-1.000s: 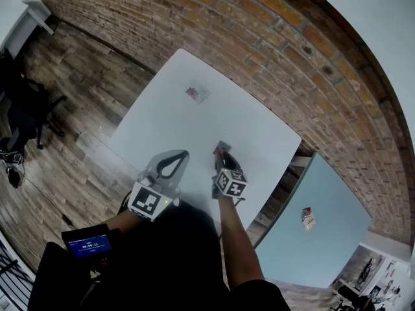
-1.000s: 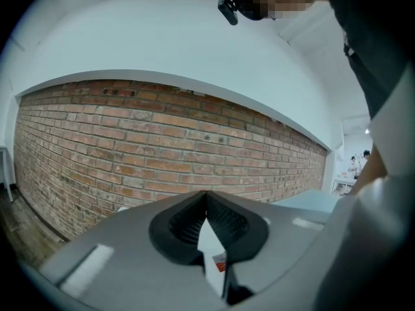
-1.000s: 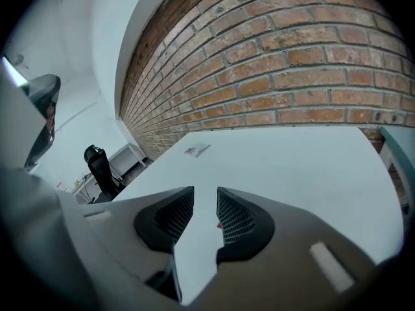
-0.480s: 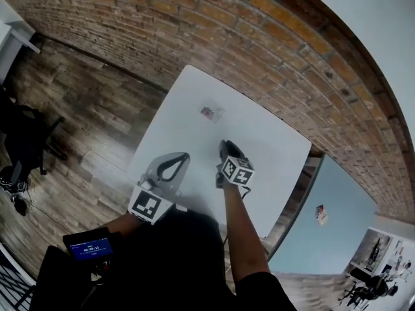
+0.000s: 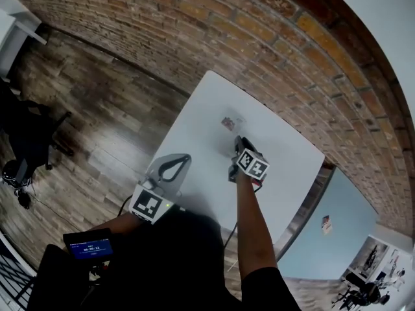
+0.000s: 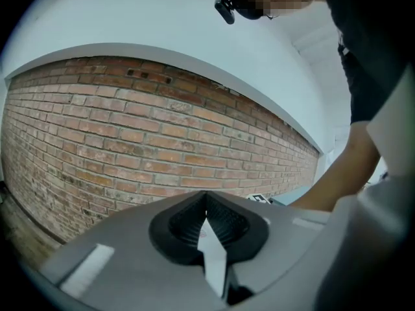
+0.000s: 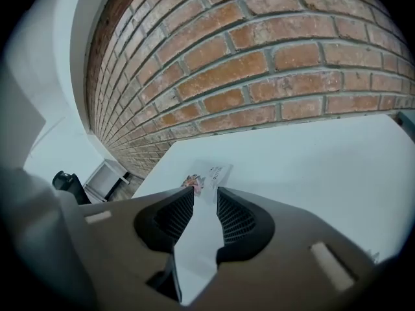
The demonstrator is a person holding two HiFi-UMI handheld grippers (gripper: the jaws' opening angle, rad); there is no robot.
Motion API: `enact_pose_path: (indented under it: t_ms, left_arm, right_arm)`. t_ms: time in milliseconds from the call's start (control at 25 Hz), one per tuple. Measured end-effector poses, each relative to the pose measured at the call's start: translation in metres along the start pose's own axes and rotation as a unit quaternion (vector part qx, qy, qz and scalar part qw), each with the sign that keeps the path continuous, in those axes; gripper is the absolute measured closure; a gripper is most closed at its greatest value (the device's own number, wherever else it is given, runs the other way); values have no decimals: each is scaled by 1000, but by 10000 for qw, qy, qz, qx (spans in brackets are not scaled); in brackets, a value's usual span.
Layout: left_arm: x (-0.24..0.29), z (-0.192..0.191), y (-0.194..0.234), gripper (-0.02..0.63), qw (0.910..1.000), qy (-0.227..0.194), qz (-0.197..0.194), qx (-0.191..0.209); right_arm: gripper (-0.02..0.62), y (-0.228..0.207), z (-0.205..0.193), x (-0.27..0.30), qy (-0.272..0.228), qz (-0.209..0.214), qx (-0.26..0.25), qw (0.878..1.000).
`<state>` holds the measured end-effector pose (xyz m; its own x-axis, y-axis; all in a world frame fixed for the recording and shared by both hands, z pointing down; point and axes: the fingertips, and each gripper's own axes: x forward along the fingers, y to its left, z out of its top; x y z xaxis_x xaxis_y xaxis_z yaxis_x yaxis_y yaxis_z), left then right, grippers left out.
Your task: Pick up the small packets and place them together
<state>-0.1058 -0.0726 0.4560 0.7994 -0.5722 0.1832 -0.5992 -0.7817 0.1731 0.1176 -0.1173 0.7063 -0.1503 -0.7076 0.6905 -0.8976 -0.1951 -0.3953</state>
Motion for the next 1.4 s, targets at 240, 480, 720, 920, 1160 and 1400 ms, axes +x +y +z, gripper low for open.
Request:
enact_pose_path:
  t_ms: [240,480,720,920,1160,1400]
  left_arm:
    - [8,-1,14,606,10000,71,29,-17]
    - [14,-7,27,606,9996,180,185,-139]
    - [18,-11,29,606,9990,261,260,-249]
    - [19,-13,24,606,9992,279,211,-216]
    - [17,-14,23,606,9989,285,246,-267]
    - [17,-11,20,606,9993,220,211,-222]
  right_arm:
    - [474,-6,-1,29,341,-9,11,9994]
    - [457,-11,-8,48,524,180,513,9971]
    - [516,-13,-8,48,545,206,606,9965]
    - [572,-8,-9,47,593,440,738,9945]
    - [588,-6,-5,39,454,518,662,9954]
    - [589,6,4,16,319,541,61,9980]
